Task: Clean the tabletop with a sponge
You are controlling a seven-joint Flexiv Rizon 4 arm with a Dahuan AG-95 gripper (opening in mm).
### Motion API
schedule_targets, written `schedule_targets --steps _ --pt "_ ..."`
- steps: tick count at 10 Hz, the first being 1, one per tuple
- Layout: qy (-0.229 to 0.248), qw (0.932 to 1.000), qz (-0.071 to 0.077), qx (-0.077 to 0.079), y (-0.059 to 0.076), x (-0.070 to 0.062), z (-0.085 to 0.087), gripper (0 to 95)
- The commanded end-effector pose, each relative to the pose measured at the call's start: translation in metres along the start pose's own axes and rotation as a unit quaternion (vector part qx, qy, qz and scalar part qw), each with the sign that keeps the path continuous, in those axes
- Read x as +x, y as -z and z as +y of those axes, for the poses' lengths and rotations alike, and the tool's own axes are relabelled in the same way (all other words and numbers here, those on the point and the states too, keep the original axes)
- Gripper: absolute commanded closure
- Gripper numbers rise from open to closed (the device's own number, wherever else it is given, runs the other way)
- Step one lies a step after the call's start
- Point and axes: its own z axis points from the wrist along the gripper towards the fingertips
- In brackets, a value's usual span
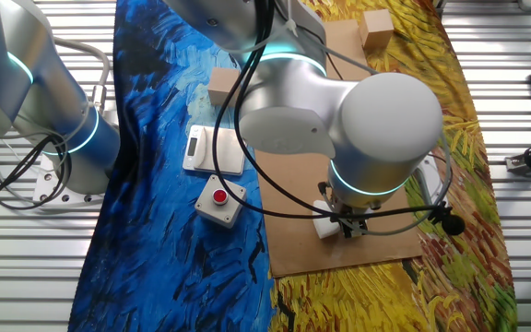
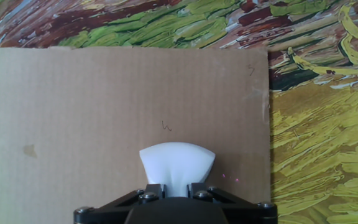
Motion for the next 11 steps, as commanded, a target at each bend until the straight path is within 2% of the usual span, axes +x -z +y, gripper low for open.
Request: schedule_targets --steps 1,11 --pt "0.002 1.0000 0.000 0.000 -0.0004 -0.0001 -0.0001 95.0" --pt "0.001 1.0000 0.004 0.001 0.0000 -0.0019 -0.0003 95.0"
